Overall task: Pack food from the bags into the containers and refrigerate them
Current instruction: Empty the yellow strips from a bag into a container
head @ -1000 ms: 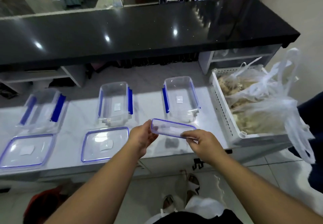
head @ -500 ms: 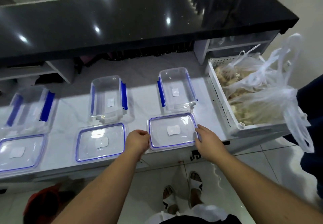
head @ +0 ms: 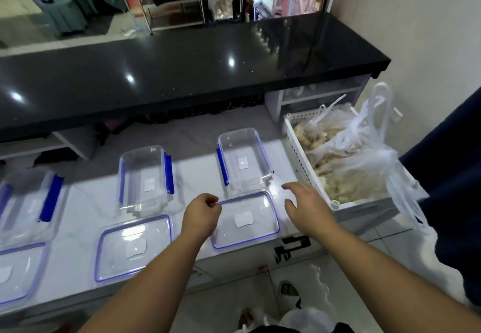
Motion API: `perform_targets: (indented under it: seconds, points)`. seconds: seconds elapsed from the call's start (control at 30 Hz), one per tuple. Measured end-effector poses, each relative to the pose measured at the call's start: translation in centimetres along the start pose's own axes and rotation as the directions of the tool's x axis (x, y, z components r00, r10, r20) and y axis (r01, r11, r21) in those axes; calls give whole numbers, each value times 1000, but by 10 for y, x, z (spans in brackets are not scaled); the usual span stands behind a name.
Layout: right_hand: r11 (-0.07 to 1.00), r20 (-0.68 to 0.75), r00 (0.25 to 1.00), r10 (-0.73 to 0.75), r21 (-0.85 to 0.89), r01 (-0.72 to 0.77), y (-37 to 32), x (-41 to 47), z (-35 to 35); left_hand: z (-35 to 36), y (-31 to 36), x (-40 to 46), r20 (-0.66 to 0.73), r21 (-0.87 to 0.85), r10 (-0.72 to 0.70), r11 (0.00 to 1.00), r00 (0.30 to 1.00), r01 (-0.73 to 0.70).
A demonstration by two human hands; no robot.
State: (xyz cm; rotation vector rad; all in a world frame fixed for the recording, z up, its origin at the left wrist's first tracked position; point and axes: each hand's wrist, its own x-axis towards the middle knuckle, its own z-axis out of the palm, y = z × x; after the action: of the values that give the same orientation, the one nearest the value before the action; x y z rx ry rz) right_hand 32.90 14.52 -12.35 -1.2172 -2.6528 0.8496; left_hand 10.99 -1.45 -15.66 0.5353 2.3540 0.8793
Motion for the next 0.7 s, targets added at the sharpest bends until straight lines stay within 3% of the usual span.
perform_targets:
  seconds: [0.23, 0.37, 0.47, 0.53, 0.6, 0.7]
  points:
    - [996, -306, 949, -79, -65, 62, 13, 32, -89, 34, 85, 1, 99, 20, 218, 975, 971, -221]
    - [996, -377, 926, -37, -88, 4, 38, 52, -141, 60, 142, 5, 162, 39, 305, 948, 938, -315]
    - [999, -425, 904, 36, 7, -37, 61, 65, -166, 82, 189, 9, 191, 29, 358, 928, 914, -370]
    - [981, -466, 870, 163, 169, -93, 77, 72, -179, 95, 218, 11, 202, 40, 391, 913, 898, -407]
    - [945, -431, 858, 280, 283, -166, 95, 79, -188, 109, 244, 14, 220, 48, 416, 899, 883, -435]
    - [948, -211, 934, 290, 195, -250, 121, 88, -189, 131, 273, 19, 246, 51, 410, 899, 878, -434]
